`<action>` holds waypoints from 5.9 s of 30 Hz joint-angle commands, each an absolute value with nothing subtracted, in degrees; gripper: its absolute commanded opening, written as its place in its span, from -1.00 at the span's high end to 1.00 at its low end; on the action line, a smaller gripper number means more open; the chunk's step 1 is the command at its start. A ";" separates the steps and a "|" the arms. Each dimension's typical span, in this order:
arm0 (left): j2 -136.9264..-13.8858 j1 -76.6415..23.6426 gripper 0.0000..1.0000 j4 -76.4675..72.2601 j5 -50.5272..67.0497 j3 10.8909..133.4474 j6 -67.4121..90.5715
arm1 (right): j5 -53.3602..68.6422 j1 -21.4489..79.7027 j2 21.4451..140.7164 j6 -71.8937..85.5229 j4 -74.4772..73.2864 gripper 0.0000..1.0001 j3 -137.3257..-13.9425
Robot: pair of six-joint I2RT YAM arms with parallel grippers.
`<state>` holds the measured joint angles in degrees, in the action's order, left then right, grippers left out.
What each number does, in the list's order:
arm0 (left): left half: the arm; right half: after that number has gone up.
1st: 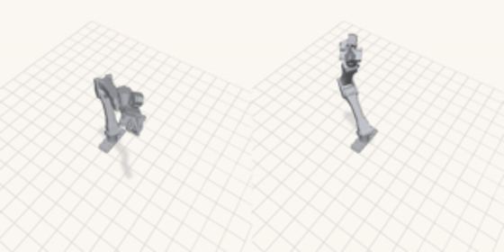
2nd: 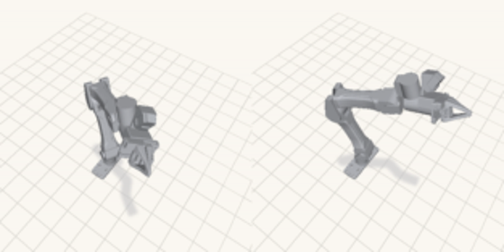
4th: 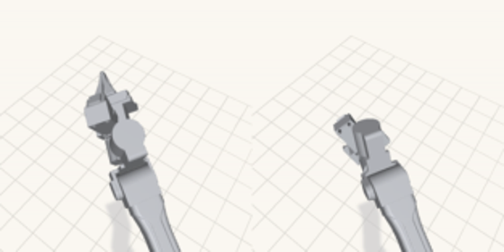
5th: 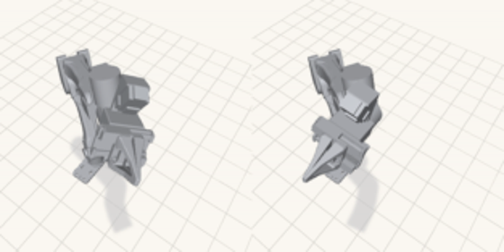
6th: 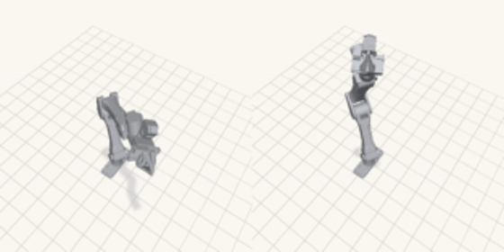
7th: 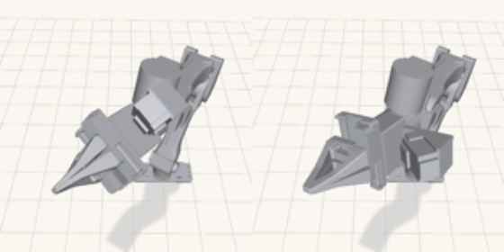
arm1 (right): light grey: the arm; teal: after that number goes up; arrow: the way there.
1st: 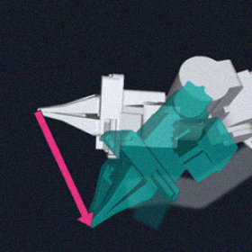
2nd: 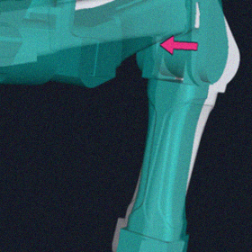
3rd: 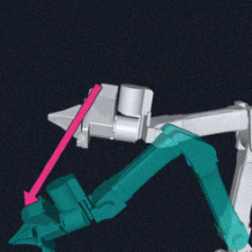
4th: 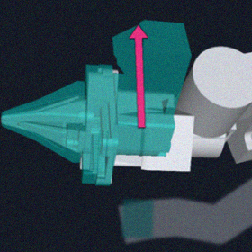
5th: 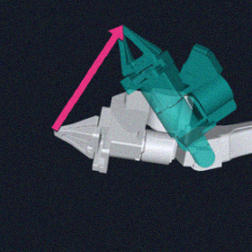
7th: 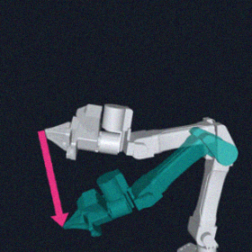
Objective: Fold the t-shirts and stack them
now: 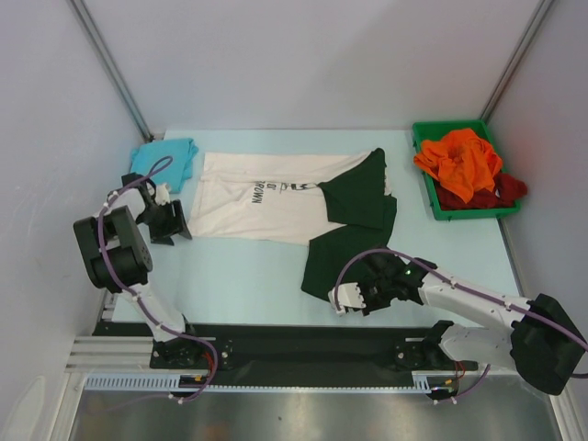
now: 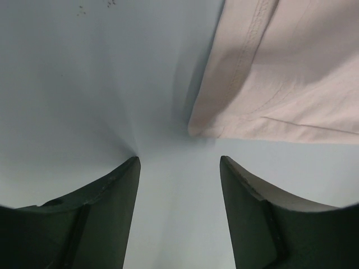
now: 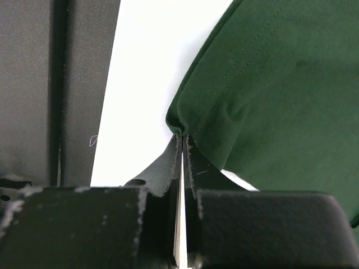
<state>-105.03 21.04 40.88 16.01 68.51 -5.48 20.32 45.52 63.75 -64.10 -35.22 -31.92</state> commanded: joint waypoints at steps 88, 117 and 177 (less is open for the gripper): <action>-100.89 15.82 0.99 50.01 23.81 85.24 -11.52 | 8.97 29.10 64.41 -45.00 -33.68 1.00 -70.48; -123.22 9.14 0.99 54.58 13.19 112.06 -14.33 | 15.82 11.87 94.21 -41.84 -21.97 1.00 -92.88; -123.67 1.23 -0.11 50.19 -2.64 113.94 -12.13 | 18.26 10.46 120.06 -40.51 -28.72 -0.11 -113.91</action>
